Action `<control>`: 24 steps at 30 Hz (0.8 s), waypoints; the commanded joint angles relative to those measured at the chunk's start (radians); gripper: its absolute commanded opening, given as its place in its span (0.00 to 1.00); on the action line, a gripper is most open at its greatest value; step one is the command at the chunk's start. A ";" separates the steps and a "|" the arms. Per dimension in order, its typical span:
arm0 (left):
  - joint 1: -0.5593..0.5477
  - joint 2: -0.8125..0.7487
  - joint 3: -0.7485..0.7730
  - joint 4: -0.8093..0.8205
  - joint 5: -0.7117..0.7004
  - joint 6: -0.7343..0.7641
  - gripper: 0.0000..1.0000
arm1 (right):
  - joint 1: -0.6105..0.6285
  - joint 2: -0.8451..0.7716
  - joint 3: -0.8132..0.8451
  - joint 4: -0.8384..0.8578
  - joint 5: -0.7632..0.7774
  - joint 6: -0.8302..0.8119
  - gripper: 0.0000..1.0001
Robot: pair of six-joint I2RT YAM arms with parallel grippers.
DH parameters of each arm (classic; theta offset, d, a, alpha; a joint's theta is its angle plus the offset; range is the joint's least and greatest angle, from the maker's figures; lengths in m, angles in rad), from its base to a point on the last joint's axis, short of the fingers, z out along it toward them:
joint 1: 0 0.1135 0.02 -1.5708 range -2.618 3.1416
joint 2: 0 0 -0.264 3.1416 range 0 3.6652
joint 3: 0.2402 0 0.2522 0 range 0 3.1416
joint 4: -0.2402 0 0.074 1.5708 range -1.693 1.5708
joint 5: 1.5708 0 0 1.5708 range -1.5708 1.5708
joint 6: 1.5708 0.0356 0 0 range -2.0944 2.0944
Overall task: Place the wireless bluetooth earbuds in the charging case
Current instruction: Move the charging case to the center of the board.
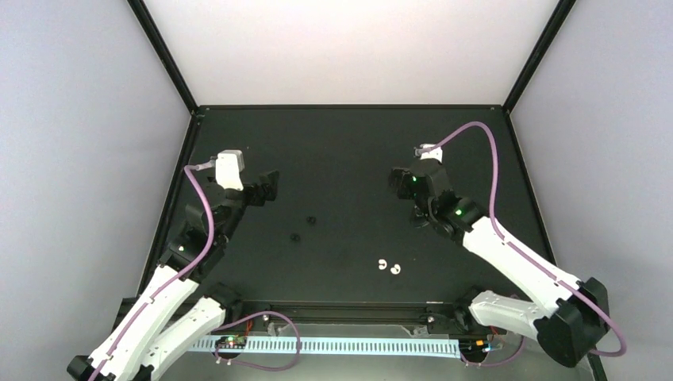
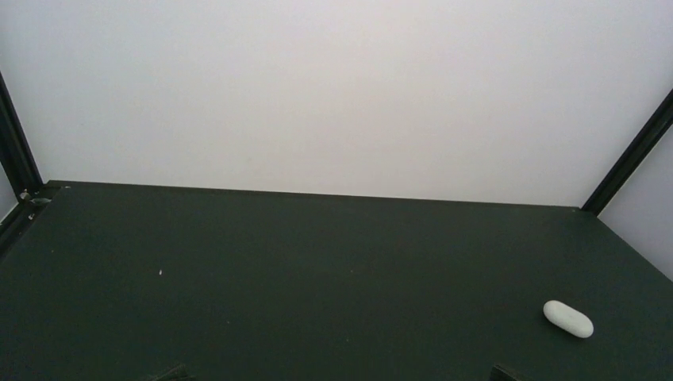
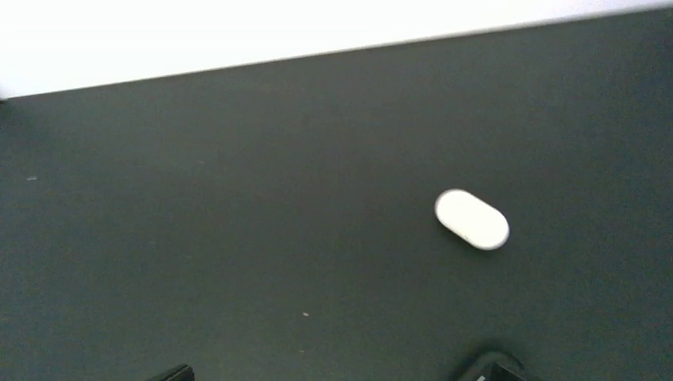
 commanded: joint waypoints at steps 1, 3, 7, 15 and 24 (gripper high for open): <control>-0.004 -0.010 -0.004 -0.013 0.013 0.008 0.99 | -0.103 0.039 -0.041 -0.015 -0.060 0.145 0.96; -0.006 -0.006 -0.007 -0.006 0.030 0.003 0.99 | -0.173 0.049 -0.087 0.012 -0.081 0.218 0.95; -0.008 0.010 -0.007 -0.004 0.057 -0.009 0.99 | -0.310 0.104 -0.161 0.069 -0.132 0.319 0.88; -0.008 0.009 -0.009 -0.001 0.075 -0.013 0.99 | -0.338 0.314 -0.119 0.083 -0.107 0.342 0.81; -0.011 0.005 -0.012 0.003 0.076 -0.011 0.99 | -0.339 0.426 -0.063 0.056 -0.106 0.356 0.72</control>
